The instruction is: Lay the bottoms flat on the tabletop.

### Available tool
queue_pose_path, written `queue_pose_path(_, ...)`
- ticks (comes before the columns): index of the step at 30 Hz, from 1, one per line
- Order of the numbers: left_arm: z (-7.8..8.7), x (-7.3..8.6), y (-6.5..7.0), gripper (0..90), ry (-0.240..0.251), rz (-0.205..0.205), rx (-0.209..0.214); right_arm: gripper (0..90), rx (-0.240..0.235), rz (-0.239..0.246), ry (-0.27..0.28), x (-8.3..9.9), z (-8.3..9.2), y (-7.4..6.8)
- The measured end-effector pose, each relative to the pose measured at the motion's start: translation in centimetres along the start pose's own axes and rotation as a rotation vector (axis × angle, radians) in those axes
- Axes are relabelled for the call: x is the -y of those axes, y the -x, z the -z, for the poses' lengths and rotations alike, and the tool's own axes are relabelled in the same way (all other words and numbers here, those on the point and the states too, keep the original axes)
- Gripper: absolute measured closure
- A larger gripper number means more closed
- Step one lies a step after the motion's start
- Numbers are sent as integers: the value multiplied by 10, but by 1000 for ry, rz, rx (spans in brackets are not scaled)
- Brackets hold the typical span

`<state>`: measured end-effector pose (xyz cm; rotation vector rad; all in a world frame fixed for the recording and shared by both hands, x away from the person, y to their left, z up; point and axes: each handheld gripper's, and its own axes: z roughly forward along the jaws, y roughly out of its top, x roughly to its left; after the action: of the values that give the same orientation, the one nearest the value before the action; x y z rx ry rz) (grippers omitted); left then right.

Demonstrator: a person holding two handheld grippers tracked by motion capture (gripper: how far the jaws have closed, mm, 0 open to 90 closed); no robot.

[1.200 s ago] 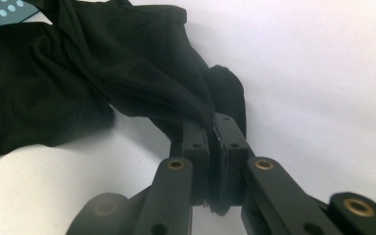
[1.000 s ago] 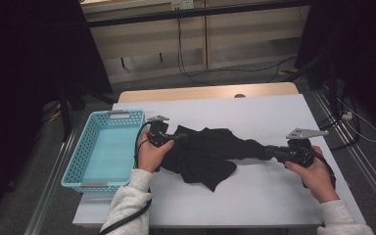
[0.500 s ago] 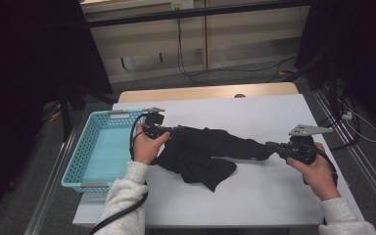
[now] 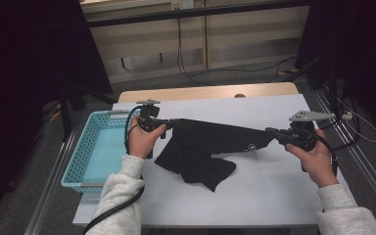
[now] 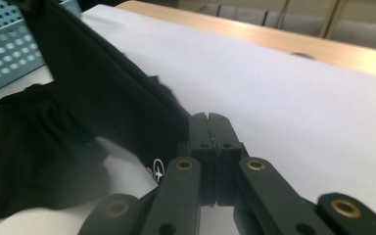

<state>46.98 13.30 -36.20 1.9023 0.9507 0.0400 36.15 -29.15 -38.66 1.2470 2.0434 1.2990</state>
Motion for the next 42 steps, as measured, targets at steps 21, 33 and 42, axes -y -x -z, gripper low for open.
queue_pose_path(21,9,-20,3,873,22,-11,-5,900,50,50,21,-34,9,-3)
queue_pose_path(33,-2,-21,-9,873,6,11,-18,900,48,38,13,-29,-7,7)
queue_pose_path(42,-14,-24,-22,873,-15,42,-19,900,31,20,-17,-27,-25,19)
